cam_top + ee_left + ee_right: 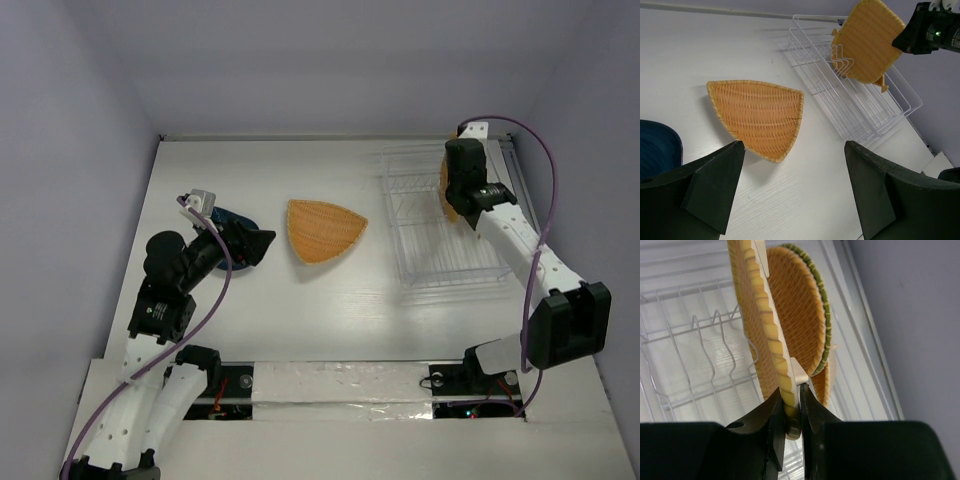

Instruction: Unload the plates from the dish rack

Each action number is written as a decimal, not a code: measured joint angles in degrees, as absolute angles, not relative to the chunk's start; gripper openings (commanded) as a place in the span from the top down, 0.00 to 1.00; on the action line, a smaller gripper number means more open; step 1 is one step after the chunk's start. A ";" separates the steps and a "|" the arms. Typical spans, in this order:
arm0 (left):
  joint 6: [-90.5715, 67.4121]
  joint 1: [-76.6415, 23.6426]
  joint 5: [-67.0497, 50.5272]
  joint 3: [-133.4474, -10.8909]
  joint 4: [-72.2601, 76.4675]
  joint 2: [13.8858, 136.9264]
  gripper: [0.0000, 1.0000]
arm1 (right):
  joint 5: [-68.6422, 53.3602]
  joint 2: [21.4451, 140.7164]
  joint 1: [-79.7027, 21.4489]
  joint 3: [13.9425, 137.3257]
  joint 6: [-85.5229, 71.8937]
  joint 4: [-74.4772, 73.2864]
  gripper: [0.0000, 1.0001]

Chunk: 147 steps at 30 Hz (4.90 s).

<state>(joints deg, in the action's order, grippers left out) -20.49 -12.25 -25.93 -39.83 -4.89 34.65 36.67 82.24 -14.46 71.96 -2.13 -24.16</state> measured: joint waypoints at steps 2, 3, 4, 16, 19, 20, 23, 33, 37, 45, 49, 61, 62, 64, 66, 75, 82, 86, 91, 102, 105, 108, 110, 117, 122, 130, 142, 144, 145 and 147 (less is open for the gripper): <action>-20.49 -12.25 -25.96 -39.83 -4.89 34.72 0.22 | 37.58 80.47 -14.72 71.75 -2.11 -23.88 1.00; -20.49 -12.25 -25.98 -39.83 -4.86 34.72 0.22 | 38.24 79.13 -14.72 71.26 -2.37 -23.40 1.00; -20.49 -12.25 -26.02 -39.83 -4.84 34.74 0.22 | 38.70 77.97 -14.74 70.87 -2.63 -23.00 1.00; -20.62 -11.94 -26.52 -39.83 -4.08 34.76 0.22 | 32.45 59.55 -14.90 67.53 -11.14 -18.37 1.00; -20.67 -11.84 -26.55 -39.83 -4.08 34.76 0.22 | 22.57 56.12 -15.64 64.23 -16.40 -14.48 1.00; -20.67 -11.81 -26.55 -39.83 -4.10 34.76 0.22 | 19.77 55.83 -16.19 62.92 -18.00 -12.93 1.00; -20.69 -11.77 -26.52 -39.83 -4.10 34.76 0.22 | 9.08 57.80 -19.62 58.89 -23.79 -6.76 1.00; -20.69 -11.77 -26.61 -39.83 -4.08 34.76 0.22 | -10.57 79.77 -31.92 52.82 -40.05 9.91 1.00; -20.69 -11.77 -26.63 -39.83 -4.10 34.76 0.22 | -12.75 83.15 -32.91 49.23 -46.72 18.48 1.00; -20.69 -11.77 -26.96 -39.83 -4.08 34.76 0.22 | -11.11 85.95 -32.67 44.01 -56.51 29.41 1.00; -20.69 -11.77 -26.98 -39.83 -4.10 34.76 0.22 | -10.31 87.92 -32.64 43.00 -59.09 32.36 0.98; -20.69 -11.77 -27.00 -39.83 -4.10 34.76 0.22 | -9.34 92.68 -32.64 37.12 -65.08 38.61 0.73; -20.71 -11.77 -27.00 -39.83 -4.10 34.76 0.22 | -9.34 92.79 -32.64 36.84 -65.49 39.42 0.66; -20.71 -11.77 -26.98 -39.83 -4.08 34.76 0.22 | -9.19 92.79 -32.64 36.36 -66.06 41.21 0.61; -20.73 -11.77 -27.00 -39.83 -4.10 34.76 0.22 | -8.93 92.79 -32.64 35.83 -66.41 42.89 0.54; -20.88 -11.77 -27.00 -39.83 -4.08 34.76 0.22 | -7.60 92.49 -32.64 32.51 -66.76 45.43 0.04; -21.37 -11.77 -26.79 -39.83 -4.08 33.91 0.20 | -3.97 87.66 -32.73 31.33 -64.12 39.79 0.00; -21.96 -11.77 -26.28 -39.83 -4.10 33.10 0.19 | 0.08 83.64 -33.08 31.33 -61.71 33.26 0.00; -22.94 -11.77 -25.26 -40.38 -4.56 33.06 0.01 | 3.18 81.23 -33.63 31.70 -59.29 28.16 0.00; -29.26 -12.19 -11.00 -50.92 -10.61 31.31 0.01 | 5.43 79.92 -35.55 33.71 -54.41 20.10 0.00; -30.44 -12.78 -7.33 -52.58 -11.00 28.32 0.01 | 6.52 77.34 -36.47 33.82 -53.49 16.12 0.00; -31.97 -13.19 -5.41 -54.98 -10.94 26.59 0.01 | 6.68 74.48 -37.10 33.80 -53.28 12.27 0.00; -33.15 -13.54 -4.97 -56.03 -10.74 26.00 0.01 | 6.66 72.66 -37.28 33.82 -53.08 10.07 0.00; -35.94 -15.40 -3.46 -56.31 -10.46 25.52 0.01 | 8.19 69.17 -37.32 37.08 -52.18 0.93 0.00; -36.23 -16.56 -2.48 -54.81 -9.67 25.39 0.01 | 7.94 77.25 -37.63 40.03 -51.68 1.52 0.00; -37.95 -18.65 -2.46 -53.58 -9.30 24.93 0.01 | 8.21 85.76 -37.93 40.51 -49.84 9.61 0.00; -39.92 -18.65 -0.75 -53.60 -8.86 24.49 0.01 | -3.60 83.00 -37.85 35.48 -51.68 18.74 0.00; -39.94 -18.72 0.16 -53.67 -8.97 24.49 0.01 | -6.72 83.29 -37.85 35.48 -52.69 19.99 0.00; -39.94 -18.83 0.78 -53.82 -9.19 24.53 0.01 | -7.97 83.57 -37.85 35.46 -53.17 20.78 0.00; -39.92 -19.07 1.67 -54.04 -9.26 24.53 0.01 | -11.09 84.42 -37.85 34.92 -54.39 23.73 0.00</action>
